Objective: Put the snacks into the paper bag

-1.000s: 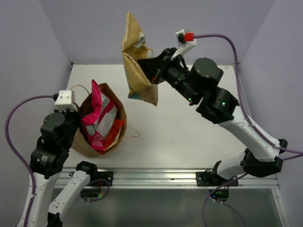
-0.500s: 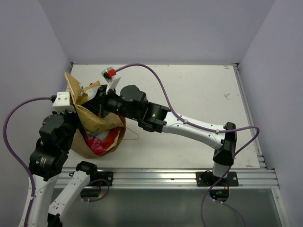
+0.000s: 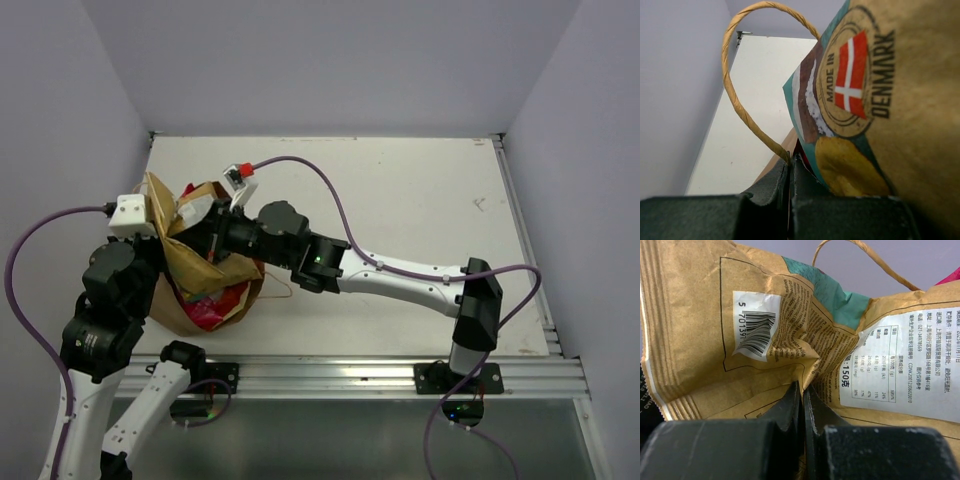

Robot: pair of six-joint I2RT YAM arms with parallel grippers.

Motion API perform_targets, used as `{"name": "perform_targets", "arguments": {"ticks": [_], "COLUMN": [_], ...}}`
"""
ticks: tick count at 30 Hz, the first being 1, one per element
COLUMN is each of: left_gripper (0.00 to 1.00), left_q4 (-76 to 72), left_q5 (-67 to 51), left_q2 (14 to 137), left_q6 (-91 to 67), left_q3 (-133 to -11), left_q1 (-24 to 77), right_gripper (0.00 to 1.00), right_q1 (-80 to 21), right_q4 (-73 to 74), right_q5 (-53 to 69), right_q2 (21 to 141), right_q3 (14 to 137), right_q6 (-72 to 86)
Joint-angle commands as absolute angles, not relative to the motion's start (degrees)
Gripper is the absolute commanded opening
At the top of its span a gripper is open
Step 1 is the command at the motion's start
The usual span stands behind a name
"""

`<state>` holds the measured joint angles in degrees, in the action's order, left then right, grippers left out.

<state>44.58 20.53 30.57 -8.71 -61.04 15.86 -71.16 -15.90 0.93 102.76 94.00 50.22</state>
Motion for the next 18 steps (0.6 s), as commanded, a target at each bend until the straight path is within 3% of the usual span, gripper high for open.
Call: {"name": "perform_targets", "arguments": {"ticks": [1,9,18], "left_gripper": [0.00,0.00,0.00], "left_q4": [41.31,41.22,41.22], "left_q5": [17.84,17.67,17.75], "left_q2": [30.67,30.50,30.41], "left_q6": [-8.61,-8.53,-8.44], "left_q3": [-60.91,-61.00,-61.17], "left_q1": [16.17,16.35,16.35], "right_gripper": [0.00,0.00,0.00], "right_q1": [-73.74,-76.19,-76.64], "right_q4": [-9.35,23.23,37.87], "right_q5": [1.34,-15.27,-20.56], "right_q2": [104.85,108.62,113.11], "right_q3": [96.85,108.60,110.83], "right_q6": [51.34,38.07,34.98]}}
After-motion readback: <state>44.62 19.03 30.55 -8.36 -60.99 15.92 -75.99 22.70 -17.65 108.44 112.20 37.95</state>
